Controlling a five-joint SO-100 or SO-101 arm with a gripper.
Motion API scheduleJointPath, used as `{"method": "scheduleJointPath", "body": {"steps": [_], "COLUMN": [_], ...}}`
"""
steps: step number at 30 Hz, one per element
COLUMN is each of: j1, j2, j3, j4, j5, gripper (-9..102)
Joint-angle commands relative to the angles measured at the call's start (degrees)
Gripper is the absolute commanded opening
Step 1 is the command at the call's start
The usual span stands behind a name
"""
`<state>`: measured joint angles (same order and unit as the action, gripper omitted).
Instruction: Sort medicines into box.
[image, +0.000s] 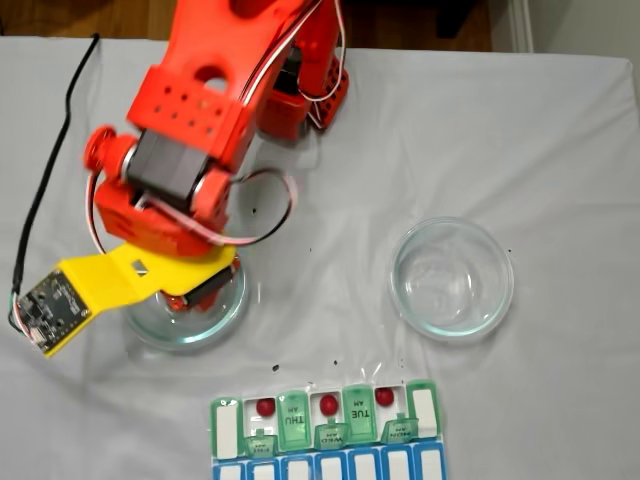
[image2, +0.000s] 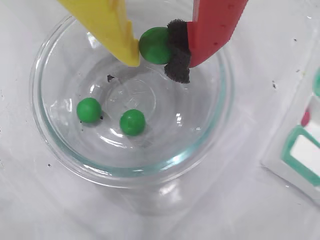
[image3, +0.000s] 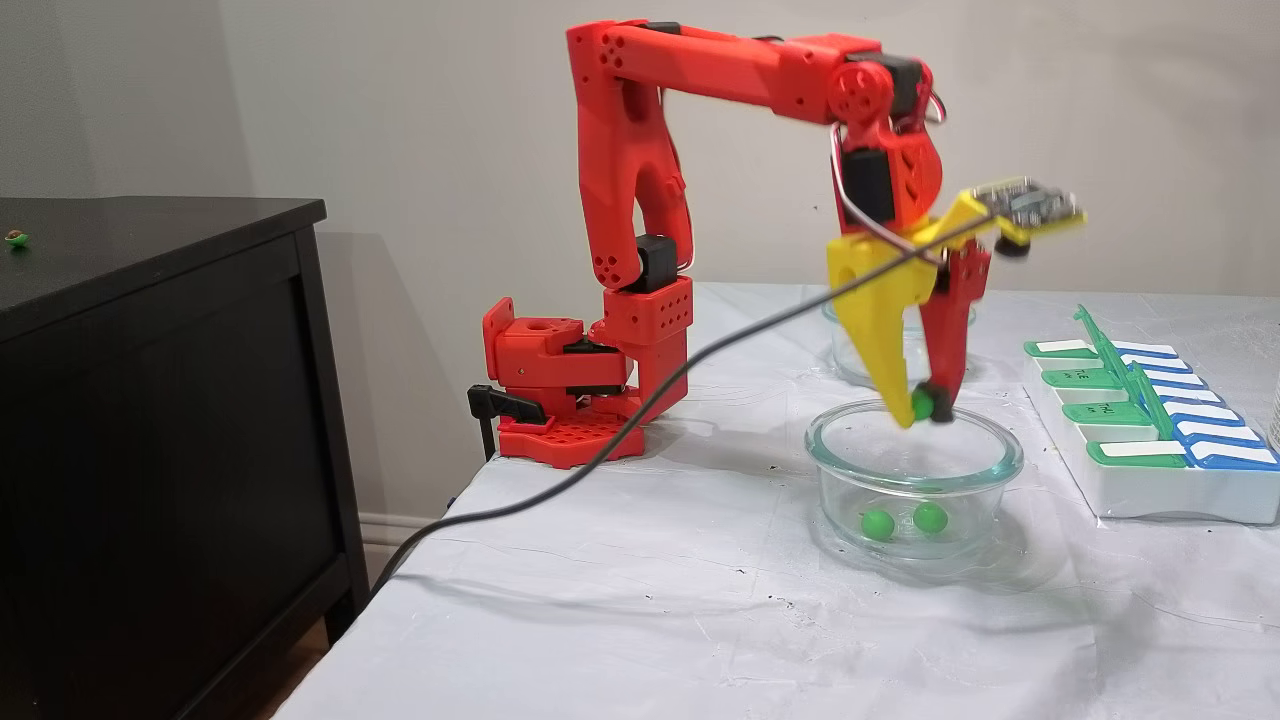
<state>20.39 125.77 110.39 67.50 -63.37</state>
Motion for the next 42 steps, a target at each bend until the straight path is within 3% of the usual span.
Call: {"method": "scheduleJointPath", "body": {"steps": [1,9,15,26,35,39,42], "j1": [-8.09,-23.12,-28.74,-32.70,-33.57,-34.10,-34.28], "j2": [12.74,21.18,24.17,12.66,3.25,-2.37,-6.86], "j3": [-4.04,10.90,21.53,21.71,21.97,16.70,14.77], "j4": [-3.16,-15.64,-34.63,-37.79,-50.01,-45.18,-47.81], "j5": [6.94,21.18,35.42,37.88,38.58,41.31,41.57], "gripper": [0,0,0,0,0,0,0]}}
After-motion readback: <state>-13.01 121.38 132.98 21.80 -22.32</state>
